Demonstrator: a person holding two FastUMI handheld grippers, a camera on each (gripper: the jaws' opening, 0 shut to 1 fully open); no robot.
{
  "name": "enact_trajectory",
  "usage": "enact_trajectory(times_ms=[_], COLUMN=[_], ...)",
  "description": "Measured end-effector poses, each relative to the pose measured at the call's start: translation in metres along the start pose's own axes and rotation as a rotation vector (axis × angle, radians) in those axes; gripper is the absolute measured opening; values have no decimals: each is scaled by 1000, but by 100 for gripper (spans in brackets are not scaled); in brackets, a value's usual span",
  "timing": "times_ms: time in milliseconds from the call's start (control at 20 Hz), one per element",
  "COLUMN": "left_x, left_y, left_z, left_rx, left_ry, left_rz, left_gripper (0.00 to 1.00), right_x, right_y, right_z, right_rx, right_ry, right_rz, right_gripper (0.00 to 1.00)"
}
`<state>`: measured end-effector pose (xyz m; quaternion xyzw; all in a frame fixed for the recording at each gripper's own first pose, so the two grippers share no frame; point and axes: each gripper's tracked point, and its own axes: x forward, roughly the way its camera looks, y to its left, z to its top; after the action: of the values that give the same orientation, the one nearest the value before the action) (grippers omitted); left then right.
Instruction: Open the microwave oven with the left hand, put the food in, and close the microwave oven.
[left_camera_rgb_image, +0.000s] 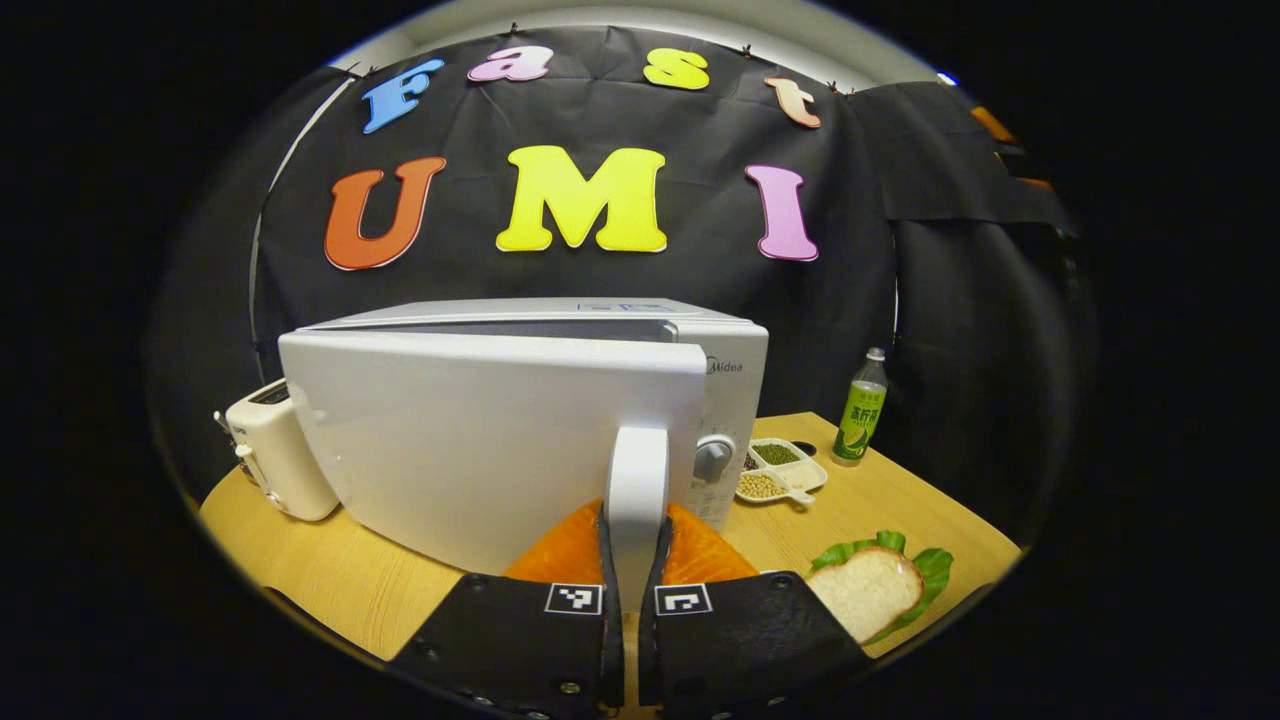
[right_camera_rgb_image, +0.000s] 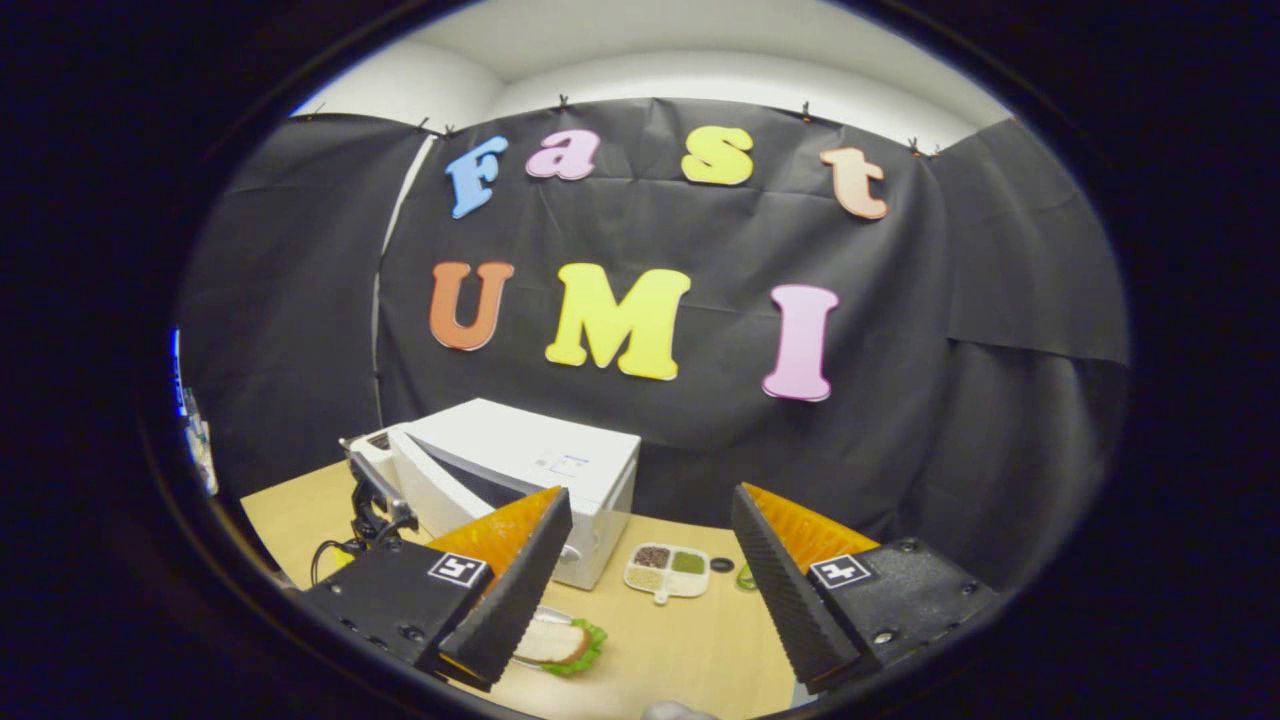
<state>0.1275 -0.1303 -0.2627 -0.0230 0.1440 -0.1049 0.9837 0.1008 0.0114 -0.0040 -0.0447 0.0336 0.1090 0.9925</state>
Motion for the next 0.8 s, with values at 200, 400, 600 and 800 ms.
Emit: enact_trajectory(times_ms=[200,400,600,800], left_x=[-45,-79,-103,-115], left_y=[19,39,60,83], left_z=[-13,-23,-23,-11], left_rx=[21,24,53,97], left_ry=[23,56,40,-4], left_rz=[58,100,151,190], left_gripper=[7,10,24,65], right_x=[4,-4,-14,-24], right_y=[32,45,48,42], right_z=[11,13,12,7], right_rx=[-29,-24,-7,11], right_ry=[-41,-62,-69,-59], right_rz=[92,126,121,97], right_gripper=[97,96,100,96])
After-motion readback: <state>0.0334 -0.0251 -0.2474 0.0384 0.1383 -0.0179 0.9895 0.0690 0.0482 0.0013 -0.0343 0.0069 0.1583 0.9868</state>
